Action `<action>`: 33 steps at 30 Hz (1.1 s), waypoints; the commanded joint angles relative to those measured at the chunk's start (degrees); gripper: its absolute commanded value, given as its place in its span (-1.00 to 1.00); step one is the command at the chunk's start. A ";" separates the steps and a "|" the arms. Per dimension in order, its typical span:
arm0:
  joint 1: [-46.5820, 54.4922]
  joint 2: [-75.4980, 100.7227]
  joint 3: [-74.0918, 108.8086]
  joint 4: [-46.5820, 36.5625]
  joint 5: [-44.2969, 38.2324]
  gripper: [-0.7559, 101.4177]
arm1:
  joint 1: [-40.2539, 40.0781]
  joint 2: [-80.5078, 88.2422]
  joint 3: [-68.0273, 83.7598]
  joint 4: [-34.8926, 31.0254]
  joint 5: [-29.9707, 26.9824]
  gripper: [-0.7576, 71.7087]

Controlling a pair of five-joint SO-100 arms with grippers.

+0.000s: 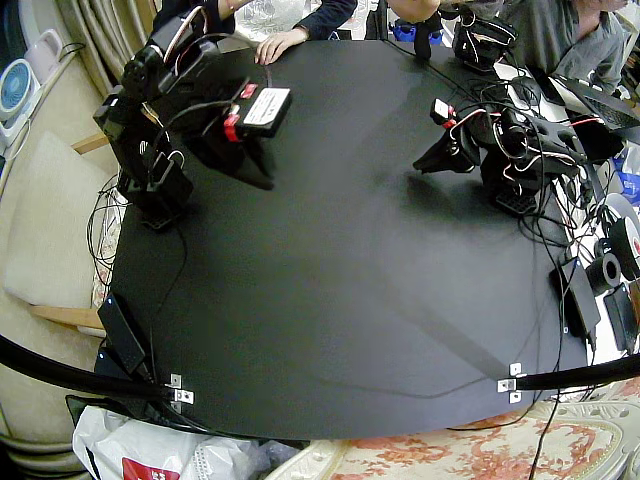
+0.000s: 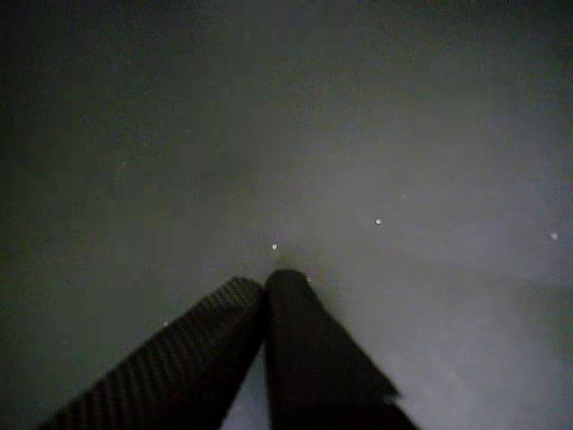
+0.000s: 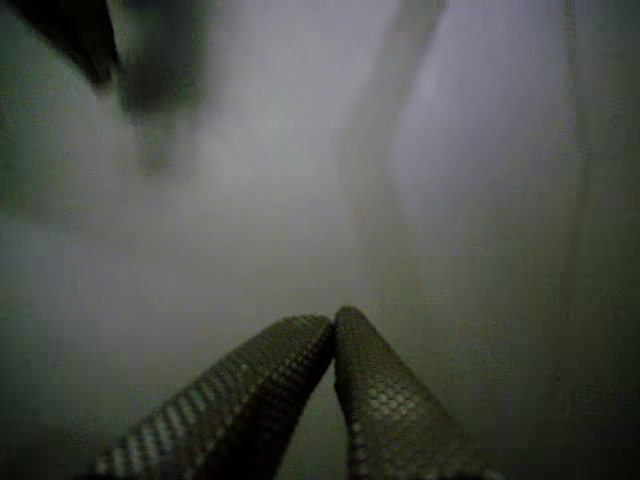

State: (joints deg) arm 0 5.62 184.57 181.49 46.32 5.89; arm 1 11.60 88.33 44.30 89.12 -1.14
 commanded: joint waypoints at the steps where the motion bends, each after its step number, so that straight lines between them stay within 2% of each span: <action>1: 1.05 1.05 0.79 -0.70 0.62 -0.99 | 0.97 -4.48 -22.32 -0.18 0.00 -0.99; 5: 1.05 1.05 0.79 -0.70 0.62 -0.99 | 1.67 -12.57 -41.31 2.72 0.18 -0.99; 8: 1.05 1.05 0.79 -0.70 0.62 -0.99 | 2.81 -13.18 -45.97 2.46 0.00 -0.99; 13: 1.05 1.05 0.79 -0.70 0.62 -0.99 | 3.08 -12.57 -51.06 -6.15 -0.53 -0.99; 18: 1.05 1.05 0.79 -0.70 0.62 -0.99 | -0.53 -23.38 -57.48 -13.01 -4.13 -0.99; 21: 1.05 1.05 0.79 -0.70 0.62 -0.99 | 0.70 -29.09 -58.97 -23.38 -2.46 -0.99; 23: 1.05 1.05 0.79 -0.70 0.62 -0.99 | 0.09 -32.78 -62.31 -26.54 -3.96 -0.99; 26: 1.05 1.05 0.79 -0.70 0.62 -0.99 | -0.62 -35.68 -62.40 -34.89 -5.45 -0.99; 27: 1.05 1.05 0.79 -0.70 0.62 -0.99 | -0.62 -36.12 -62.40 -40.25 -6.33 -0.99; 28: 1.05 1.05 0.79 -0.70 0.62 -0.99 | -1.85 -36.65 -62.49 -46.23 -8.70 -0.99; 31: 1.05 1.05 0.79 -0.70 0.62 -0.99 | -5.10 -38.06 -62.49 -54.23 -12.57 -0.99; 33: 1.05 1.05 0.79 -0.70 0.62 -0.99 | -9.58 -40.78 -62.58 -65.39 -19.78 -0.99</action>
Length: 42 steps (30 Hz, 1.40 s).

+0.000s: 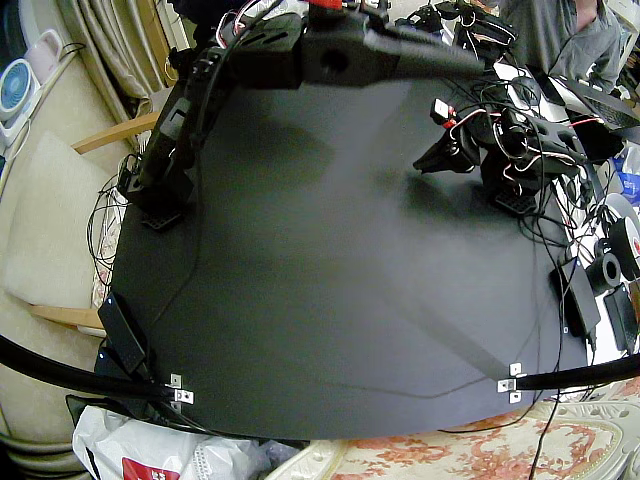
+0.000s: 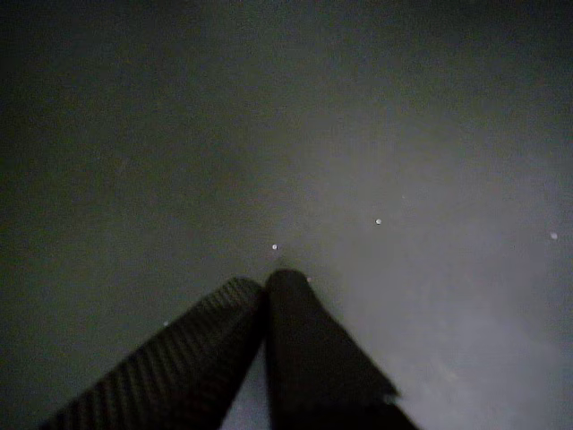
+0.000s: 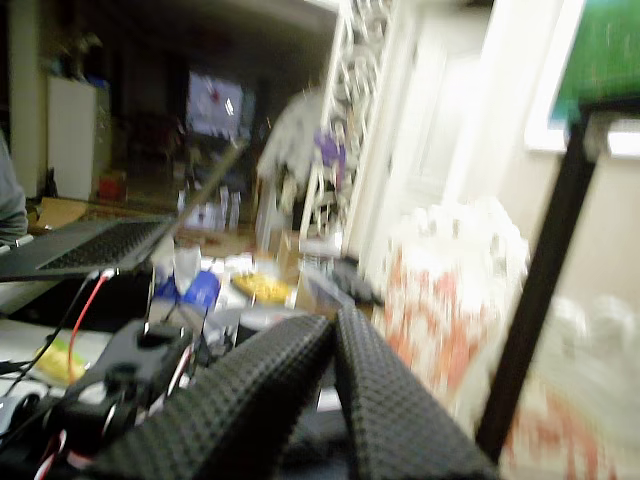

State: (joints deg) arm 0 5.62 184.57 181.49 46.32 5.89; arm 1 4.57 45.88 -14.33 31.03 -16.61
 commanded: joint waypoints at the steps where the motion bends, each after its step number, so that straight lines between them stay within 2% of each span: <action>1: 1.05 1.05 0.79 -0.70 0.62 -0.99 | -3.60 0.70 -3.96 -10.90 -6.06 -0.99; 5: 1.05 1.05 0.79 -0.70 0.62 -0.99 | -5.98 -1.41 -3.78 -24.43 -12.48 -0.99; 10: 1.05 1.05 0.79 -0.70 0.62 -0.99 | -7.21 -1.85 -3.60 -24.43 -8.17 -0.99; 12: 1.05 1.05 0.79 -0.70 0.62 -0.99 | -7.12 -1.93 -3.60 -22.41 -5.71 -0.99; 13: 1.05 1.05 0.79 -0.70 0.62 -0.99 | -6.50 -1.67 -3.78 -19.60 -2.46 -0.99; 20: 1.05 1.05 0.79 -0.70 0.62 -0.99 | -1.23 5.19 0.18 -13.18 10.20 -0.99; 28: 1.05 1.05 0.79 -0.70 0.62 -0.99 | -4.48 9.93 5.45 -13.10 12.83 -0.99; 30: 1.05 1.05 0.79 -0.70 0.62 -0.99 | -10.90 8.96 5.45 -6.68 15.64 -0.99; 33: 1.05 1.05 0.79 -0.70 0.62 -0.99 | -21.09 9.05 5.45 -2.20 13.71 -0.99; 35: 1.05 1.05 0.79 -0.70 0.62 -0.99 | -25.58 8.70 5.10 -2.11 10.72 -0.99; 36: 1.05 1.05 0.79 -0.70 0.62 -0.99 | -28.04 7.47 3.60 -4.04 6.50 -0.99; 38: 1.05 1.05 0.79 -0.70 0.62 -0.99 | -27.86 7.03 3.78 -5.36 3.52 -0.99; 42: 1.05 1.05 0.79 -0.70 0.62 -0.99 | -24.52 8.00 3.69 -3.60 4.57 -0.99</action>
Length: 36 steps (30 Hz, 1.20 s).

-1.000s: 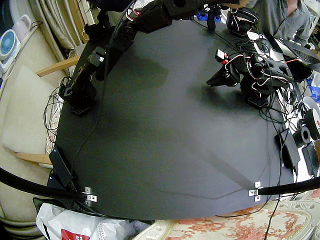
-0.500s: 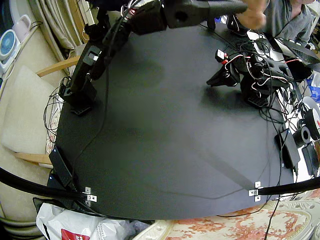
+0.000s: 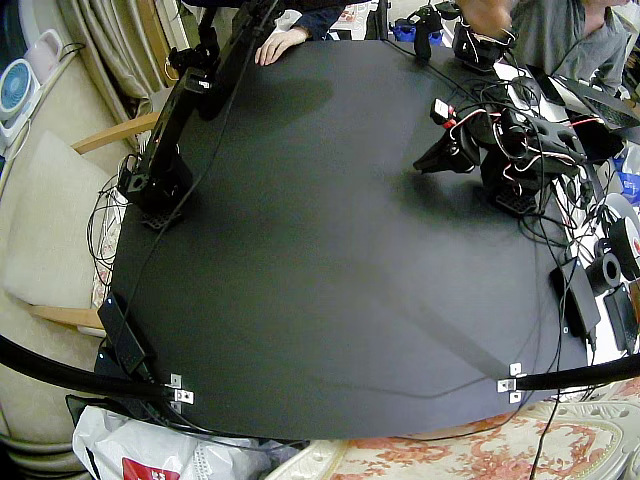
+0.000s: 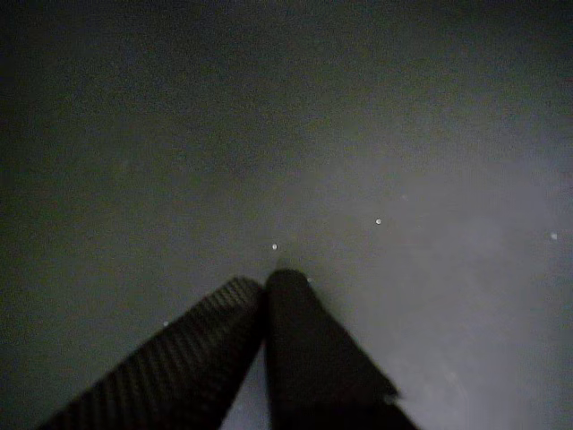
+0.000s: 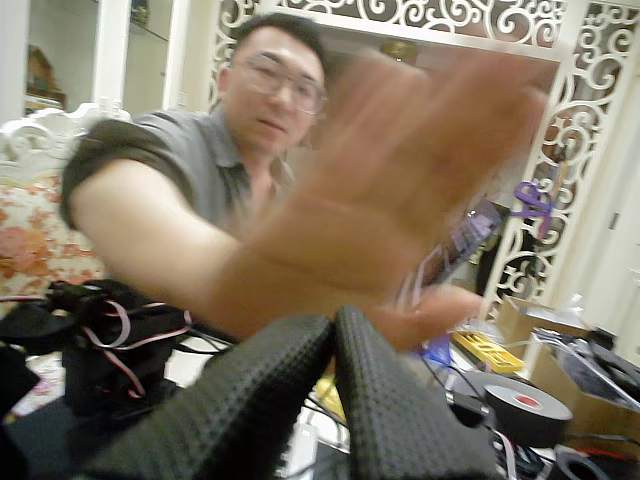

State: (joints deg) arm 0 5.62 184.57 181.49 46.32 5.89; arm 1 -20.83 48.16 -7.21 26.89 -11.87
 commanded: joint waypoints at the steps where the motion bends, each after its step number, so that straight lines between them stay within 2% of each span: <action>1: 1.05 1.05 0.79 -0.70 0.62 -0.99 | 1.32 5.71 -3.43 0.70 0.09 -0.99; 11: 1.05 1.05 0.79 -0.70 0.62 -0.99 | 5.54 4.57 -3.52 1.49 4.92 -0.99; 21: 1.05 1.05 0.79 -0.70 0.62 -0.99 | 7.82 3.60 -3.16 1.23 6.15 -0.99; 25: 1.05 1.05 0.79 -0.70 0.62 -0.99 | 9.32 3.34 5.27 -4.04 3.60 -0.99; 31: 1.05 1.05 0.79 -0.70 0.62 -0.99 | 10.37 2.90 7.03 -7.38 1.41 -0.99; 33: 1.05 1.05 0.79 -0.70 0.62 -0.99 | 10.37 1.49 7.38 -11.95 -1.76 -0.99; 35: 1.05 1.05 0.79 -0.70 0.62 -0.99 | 9.40 -1.05 7.38 -18.37 -7.21 -0.99; 36: 1.05 1.05 0.79 -0.70 0.62 -0.99 | 8.26 -2.99 7.47 -24.35 -11.07 -0.99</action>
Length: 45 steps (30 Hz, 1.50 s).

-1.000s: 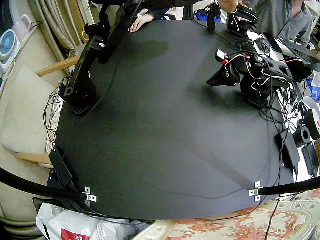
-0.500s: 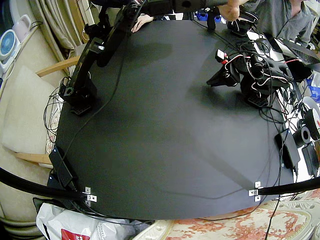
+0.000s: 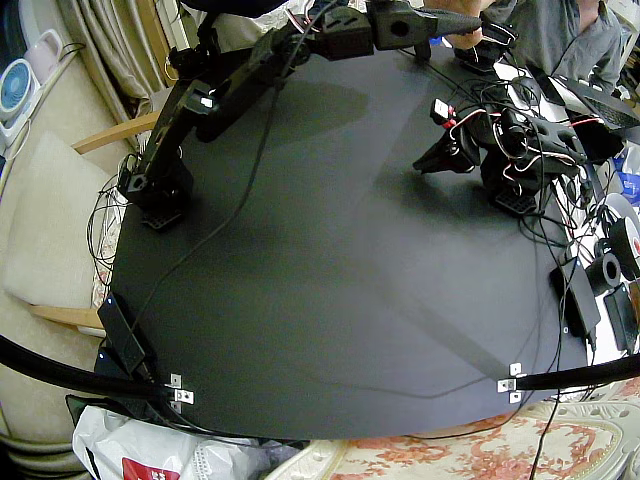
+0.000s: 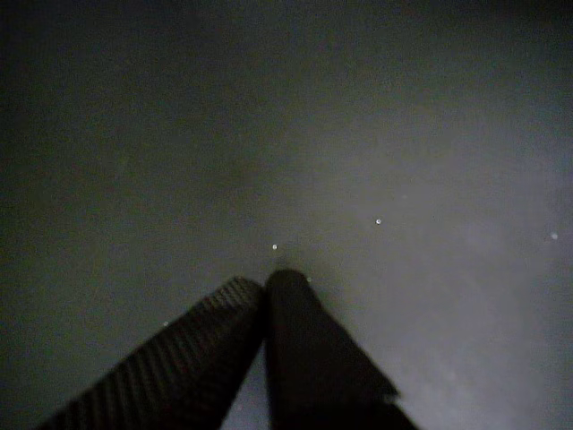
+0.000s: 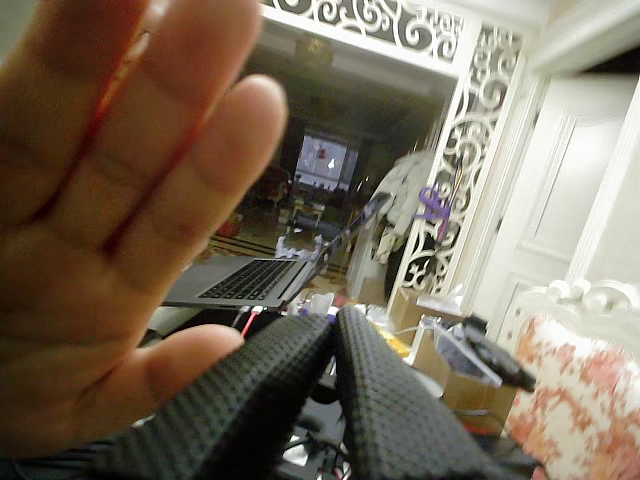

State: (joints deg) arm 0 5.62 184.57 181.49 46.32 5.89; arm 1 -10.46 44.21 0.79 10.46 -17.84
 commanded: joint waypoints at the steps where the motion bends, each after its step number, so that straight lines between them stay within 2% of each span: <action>1: 1.05 1.05 0.79 -0.70 0.62 -0.99 | -2.55 0.62 0.62 -10.81 -6.77 -0.99; 5: 1.05 1.05 0.79 -0.70 0.62 -0.99 | -2.72 0.26 1.41 -13.62 -9.40 -0.99; 27: 1.05 1.05 0.79 -0.70 0.62 -0.99 | -2.64 0.18 1.14 -13.36 -8.61 -0.99; 30: 1.05 1.05 0.79 -0.70 0.62 -0.99 | -2.11 0.18 0.88 -11.25 -8.17 -0.99; 31: 1.05 1.05 0.79 -0.70 0.62 -0.99 | -0.44 0.18 -0.35 -6.33 -5.98 -0.99; 33: 1.05 1.05 0.79 -0.70 0.62 -0.99 | 1.58 0.18 -2.37 -1.14 -3.60 -0.99; 34: 1.05 1.05 0.79 -0.70 0.62 -0.99 | 3.34 0.18 -4.92 4.66 -1.14 -0.99; 36: 1.05 1.05 0.79 -0.70 0.62 -0.99 | 4.92 0.35 -6.33 11.16 -0.09 -0.99; 40: 1.05 1.05 0.79 -0.70 0.62 -0.99 | 9.14 0.44 -11.51 27.42 5.98 -0.99; 42: 1.05 1.05 0.79 -0.70 0.62 -0.99 | 13.80 0.44 -16.70 41.13 10.11 -0.99; 44: 1.05 1.05 0.79 -0.70 0.62 -0.99 | 17.40 1.32 -18.90 50.63 12.30 -0.99; 45: 1.05 1.05 0.79 -0.70 0.62 -0.99 | 20.83 2.46 -18.90 58.36 14.33 -0.99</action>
State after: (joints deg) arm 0 5.62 184.57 181.49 46.32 5.89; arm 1 4.48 41.22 -12.57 56.78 -5.54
